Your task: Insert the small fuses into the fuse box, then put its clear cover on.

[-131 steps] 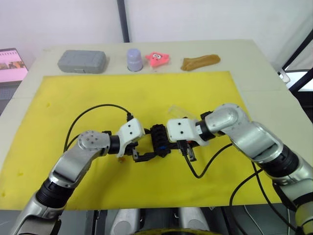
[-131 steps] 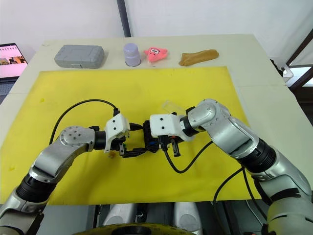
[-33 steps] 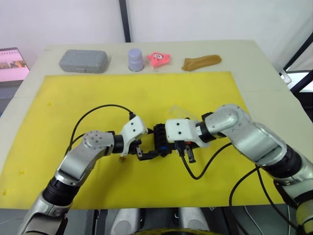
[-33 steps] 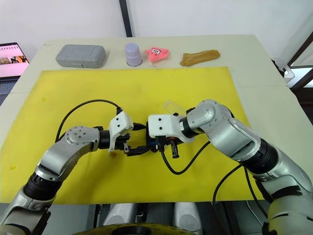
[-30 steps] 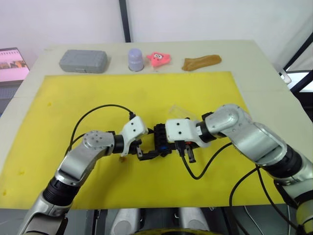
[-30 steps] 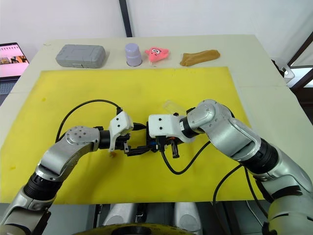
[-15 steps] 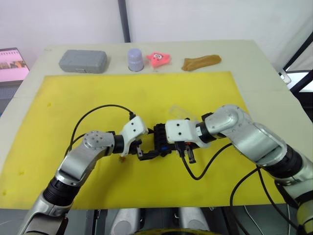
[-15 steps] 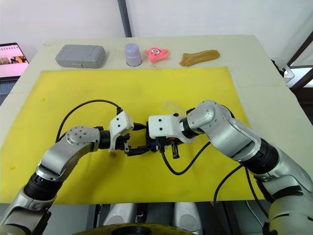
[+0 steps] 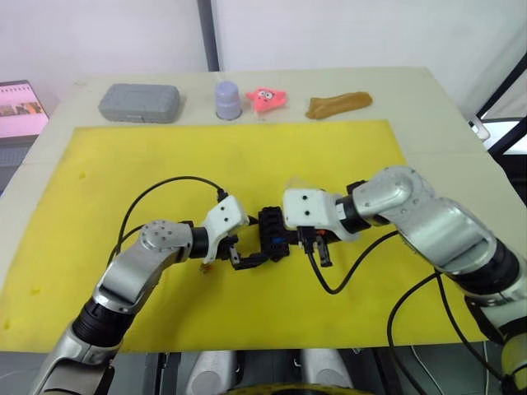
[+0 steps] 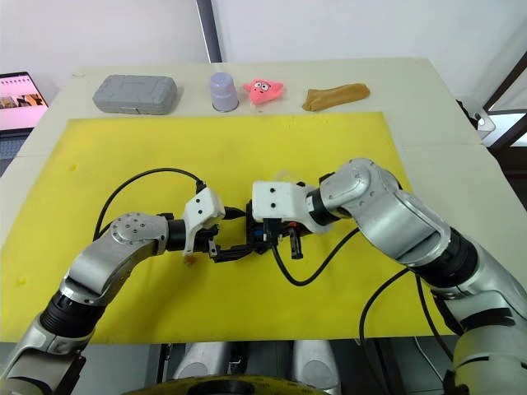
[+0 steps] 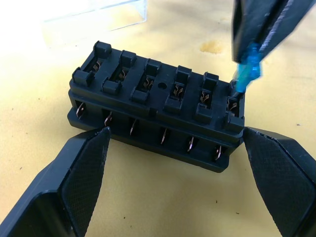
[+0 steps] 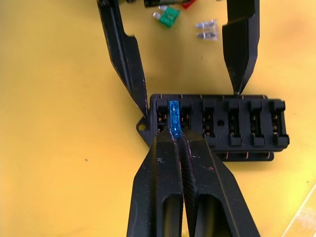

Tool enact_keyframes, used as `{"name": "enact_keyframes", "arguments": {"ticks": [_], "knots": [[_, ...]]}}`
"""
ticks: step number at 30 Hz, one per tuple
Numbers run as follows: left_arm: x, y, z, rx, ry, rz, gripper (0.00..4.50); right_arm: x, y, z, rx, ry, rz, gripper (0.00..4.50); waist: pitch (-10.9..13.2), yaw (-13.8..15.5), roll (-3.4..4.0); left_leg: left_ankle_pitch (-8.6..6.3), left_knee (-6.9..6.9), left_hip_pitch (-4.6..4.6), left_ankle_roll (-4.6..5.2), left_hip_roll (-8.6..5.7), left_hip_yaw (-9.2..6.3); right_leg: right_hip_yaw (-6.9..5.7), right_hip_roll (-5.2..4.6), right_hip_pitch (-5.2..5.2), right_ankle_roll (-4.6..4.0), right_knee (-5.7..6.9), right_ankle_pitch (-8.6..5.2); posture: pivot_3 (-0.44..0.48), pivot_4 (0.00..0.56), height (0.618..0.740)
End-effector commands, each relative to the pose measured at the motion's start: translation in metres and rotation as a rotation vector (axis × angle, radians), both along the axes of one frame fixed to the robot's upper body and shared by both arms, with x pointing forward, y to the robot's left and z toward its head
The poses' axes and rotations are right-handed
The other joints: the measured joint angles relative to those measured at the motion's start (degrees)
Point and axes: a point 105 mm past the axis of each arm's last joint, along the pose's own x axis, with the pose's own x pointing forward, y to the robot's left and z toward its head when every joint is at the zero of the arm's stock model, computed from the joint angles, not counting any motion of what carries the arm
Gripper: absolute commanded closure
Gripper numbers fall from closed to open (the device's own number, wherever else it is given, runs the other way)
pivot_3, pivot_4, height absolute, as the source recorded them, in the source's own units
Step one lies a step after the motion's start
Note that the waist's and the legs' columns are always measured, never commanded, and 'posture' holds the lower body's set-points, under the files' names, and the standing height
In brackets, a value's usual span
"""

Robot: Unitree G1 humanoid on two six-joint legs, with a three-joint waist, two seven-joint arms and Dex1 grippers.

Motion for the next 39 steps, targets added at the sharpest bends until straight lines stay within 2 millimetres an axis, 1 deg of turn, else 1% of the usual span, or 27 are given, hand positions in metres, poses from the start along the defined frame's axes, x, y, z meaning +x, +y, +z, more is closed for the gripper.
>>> {"name": "enact_keyframes", "arguments": {"ticks": [1,13,20,35,39], "knots": [[0.001,-0.001,0.006,-0.007,-0.028,-0.004,0.07,-0.003,0.002,0.005,0.014,-0.029,0.012,4.5,0.0,0.0,0.0,0.0,0.0,0.0,0.0,0.0,0.0,0.0,0.0,0.0,0.0,0.0,0.0,0.0,0.15,0.731],[0.0,-0.002,0.007,-0.005,-0.032,-0.003,0.07,-0.006,0.004,-0.003,0.009,-0.004,0.021,4.5,0.0,-0.01,0.0,0.0,0.0,0.0,0.0,0.0,0.0,0.0,0.0,0.0,0.0,0.0,0.0,0.0,0.15,0.731],[0.0,-0.002,0.008,-0.003,-0.032,-0.009,0.07,-0.004,0.003,-0.009,-0.002,-0.007,0.015,4.5,0.0,-0.01,0.0,0.0,0.0,0.0,0.0,0.0,0.0,0.0,0.0,0.0,0.0,0.0,0.0,0.0,0.15,0.731],[0.0,-0.003,0.008,-0.001,-0.033,-0.015,0.07,0.0,0.004,0.001,0.004,-0.063,0.022,4.5,0.0,-0.01,0.0,0.0,0.0,0.0,0.0,0.0,0.0,0.0,0.0,0.0,0.0,0.0,0.0,0.0,0.15,0.731],[0.001,-0.003,0.008,-0.002,-0.033,-0.014,0.07,0.0,0.002,-0.001,0.003,-0.059,0.019,4.5,0.0,-0.01,0.0,0.0,0.0,0.0,0.0,0.0,0.0,0.0,0.0,0.0,0.0,0.0,0.0,0.0,0.15,0.731]]}}
